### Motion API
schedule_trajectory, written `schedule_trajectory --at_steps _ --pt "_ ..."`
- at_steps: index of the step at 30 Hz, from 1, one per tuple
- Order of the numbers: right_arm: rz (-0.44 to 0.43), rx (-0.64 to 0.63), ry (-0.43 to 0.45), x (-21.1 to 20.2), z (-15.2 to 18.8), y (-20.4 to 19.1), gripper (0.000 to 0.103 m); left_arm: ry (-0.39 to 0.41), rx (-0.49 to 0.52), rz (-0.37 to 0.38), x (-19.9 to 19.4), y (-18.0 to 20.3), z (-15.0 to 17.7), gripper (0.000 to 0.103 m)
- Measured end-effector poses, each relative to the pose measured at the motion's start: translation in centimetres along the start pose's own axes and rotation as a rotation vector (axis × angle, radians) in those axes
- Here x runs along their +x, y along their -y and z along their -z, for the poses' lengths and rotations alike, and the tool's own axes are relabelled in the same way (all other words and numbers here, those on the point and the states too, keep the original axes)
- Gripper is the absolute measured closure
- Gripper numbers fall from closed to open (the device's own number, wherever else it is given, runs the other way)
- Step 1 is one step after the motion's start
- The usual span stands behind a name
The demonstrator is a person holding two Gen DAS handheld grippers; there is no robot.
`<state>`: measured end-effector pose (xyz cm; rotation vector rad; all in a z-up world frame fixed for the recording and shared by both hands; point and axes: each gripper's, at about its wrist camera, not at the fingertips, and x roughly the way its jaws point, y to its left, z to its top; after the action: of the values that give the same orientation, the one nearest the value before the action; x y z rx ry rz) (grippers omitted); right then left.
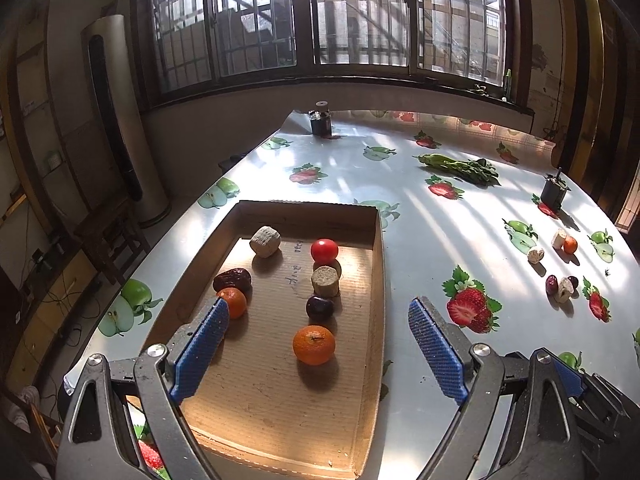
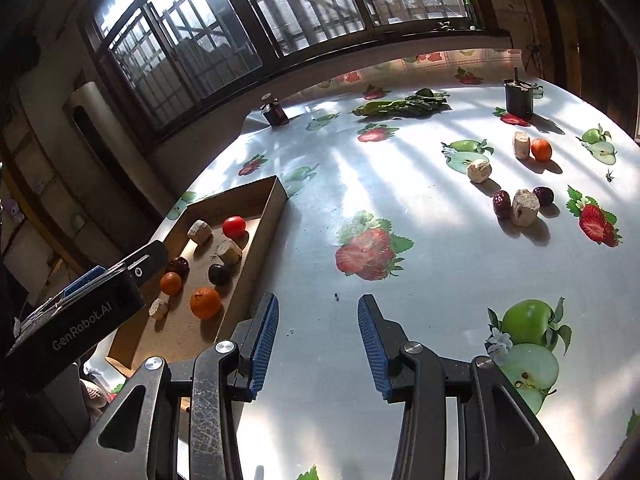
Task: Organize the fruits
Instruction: 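Withdraw both tools from the box toward the remaining fruit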
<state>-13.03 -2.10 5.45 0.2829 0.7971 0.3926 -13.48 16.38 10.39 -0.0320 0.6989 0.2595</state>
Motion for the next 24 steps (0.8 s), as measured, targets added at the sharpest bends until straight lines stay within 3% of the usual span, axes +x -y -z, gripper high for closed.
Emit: schedule_trajectory --at_steps 24 --pt "0.016 0.024 -0.004 -0.09 0.10 0.49 0.058 -0.028 0.015 0.012 0.56 0.52 0.72 0.012"
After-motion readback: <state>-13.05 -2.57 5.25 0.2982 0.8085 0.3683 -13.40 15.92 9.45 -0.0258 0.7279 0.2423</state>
